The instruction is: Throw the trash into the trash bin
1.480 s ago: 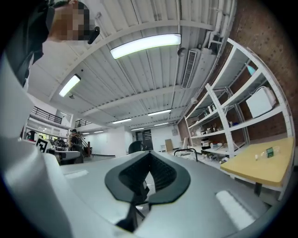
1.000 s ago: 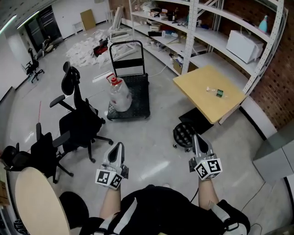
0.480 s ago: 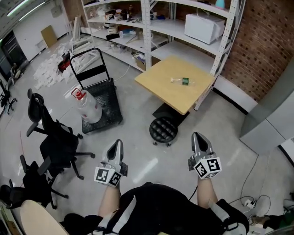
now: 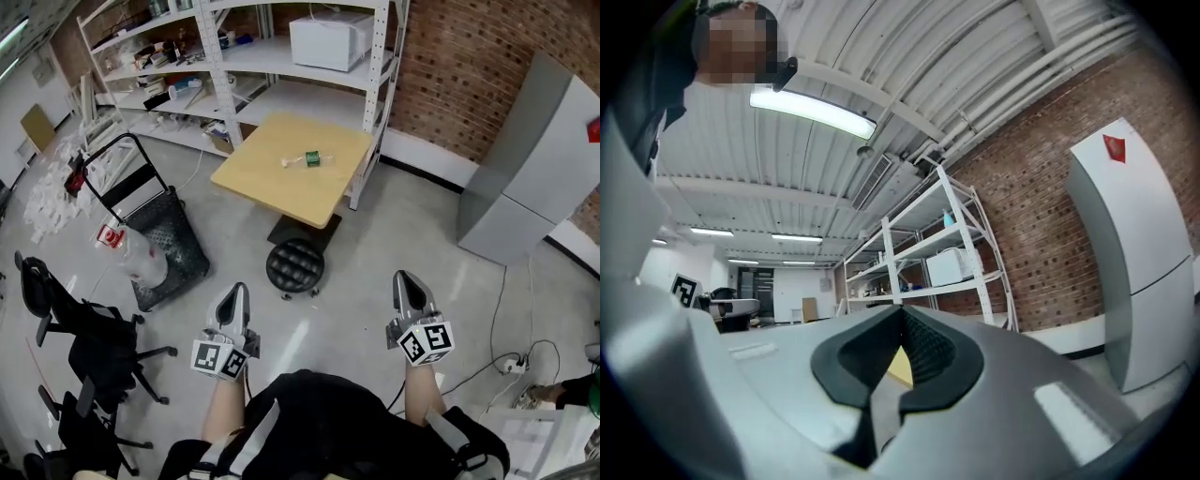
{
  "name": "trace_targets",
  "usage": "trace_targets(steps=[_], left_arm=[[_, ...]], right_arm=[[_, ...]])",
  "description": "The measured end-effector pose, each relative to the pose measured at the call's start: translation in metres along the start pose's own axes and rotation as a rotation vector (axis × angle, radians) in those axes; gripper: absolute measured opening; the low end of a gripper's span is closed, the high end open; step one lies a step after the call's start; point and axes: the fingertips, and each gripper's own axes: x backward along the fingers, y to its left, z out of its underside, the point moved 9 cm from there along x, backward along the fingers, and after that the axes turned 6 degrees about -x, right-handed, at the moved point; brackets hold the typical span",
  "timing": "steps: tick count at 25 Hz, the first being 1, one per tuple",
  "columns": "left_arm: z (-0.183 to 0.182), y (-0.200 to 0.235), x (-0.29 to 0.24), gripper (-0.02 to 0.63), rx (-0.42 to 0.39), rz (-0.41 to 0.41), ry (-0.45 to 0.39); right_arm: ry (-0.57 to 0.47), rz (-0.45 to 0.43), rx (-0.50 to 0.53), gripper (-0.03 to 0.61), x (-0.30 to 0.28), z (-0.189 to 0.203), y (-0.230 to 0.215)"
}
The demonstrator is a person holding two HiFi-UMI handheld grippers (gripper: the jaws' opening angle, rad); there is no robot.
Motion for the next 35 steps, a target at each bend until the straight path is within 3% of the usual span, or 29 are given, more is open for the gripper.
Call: trace_targets(steps=[6, 12, 19, 25, 35], left_arm=[[0.022, -0.003, -0.026, 0.002, 0.037, 0.078, 0.044], [0.036, 0.019, -0.085, 0.002, 0.06, 0.144, 0.034], [0.037, 0.072, -0.155, 0.002, 0.062, 0.15, -0.003], [0.05, 0.12, -0.195, 0.002, 0.097, 0.154, 0.042], [0.069, 0.154, -0.252, 0.002, 0.108, 0.192, 0.078]], right_arm=[[0.022, 0.089, -0.012, 0.005, 0.018, 0.006, -0.009], [0.023, 0.138, 0.016, 0.005, -0.018, -0.004, -0.024], [0.022, 0.089, 0.07, 0.005, -0.115, -0.017, -0.031], [0.034, 0.032, 0.059, 0.005, -0.185, -0.014, -0.02], [0.043, 0.06, 0.018, 0.005, -0.236, -0.001, -0.038]])
